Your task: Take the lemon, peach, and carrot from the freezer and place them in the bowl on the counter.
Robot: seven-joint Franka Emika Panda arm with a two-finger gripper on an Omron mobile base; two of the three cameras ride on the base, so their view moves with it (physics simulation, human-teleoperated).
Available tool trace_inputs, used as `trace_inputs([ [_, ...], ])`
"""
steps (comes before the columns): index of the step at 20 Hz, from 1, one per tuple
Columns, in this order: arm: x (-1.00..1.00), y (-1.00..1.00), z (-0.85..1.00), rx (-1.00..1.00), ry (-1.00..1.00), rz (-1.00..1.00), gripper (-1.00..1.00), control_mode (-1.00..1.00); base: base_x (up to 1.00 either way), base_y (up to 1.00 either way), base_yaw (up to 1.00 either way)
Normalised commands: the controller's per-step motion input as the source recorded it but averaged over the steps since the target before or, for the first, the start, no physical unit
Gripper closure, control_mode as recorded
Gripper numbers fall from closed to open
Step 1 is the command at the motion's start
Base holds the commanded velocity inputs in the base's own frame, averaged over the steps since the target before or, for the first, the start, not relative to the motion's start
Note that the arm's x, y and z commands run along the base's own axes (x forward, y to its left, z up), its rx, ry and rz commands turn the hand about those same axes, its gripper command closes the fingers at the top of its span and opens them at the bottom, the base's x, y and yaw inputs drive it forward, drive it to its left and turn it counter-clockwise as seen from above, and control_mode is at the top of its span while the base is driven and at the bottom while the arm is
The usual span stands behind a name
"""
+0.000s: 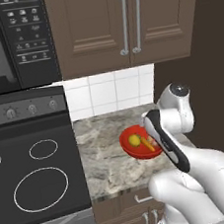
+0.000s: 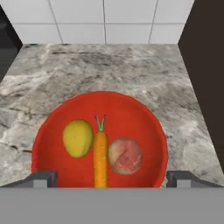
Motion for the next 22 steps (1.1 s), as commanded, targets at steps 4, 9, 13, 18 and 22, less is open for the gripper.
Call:
trace_inputs([
  [4, -1.00, 0.16, 0.62, 0.00, 0.00, -0.03, -1.00, -1.00, 0.00, 0.00, 0.00],
  [9, -0.98, 0.08, 0.55, 0.00, -0.04, -0.03, -1.00, -1.00, 0.00, 0.00, 0.00],
  [13, -0.71, 0.08, 0.91, 0.00, -0.13, -0.01, -1.00, -1.00, 0.00, 0.00, 0.00],
  [18, -0.80, 0.01, 0.77, 0.00, -0.15, 0.00, -1.00, -1.00, 0.00, 0.00, 0.00],
  [22, -0.59, 0.00, 0.65, 0.00, -0.18, 0.00, -1.00, -1.00, 0.00, 0.00, 0.00],
])
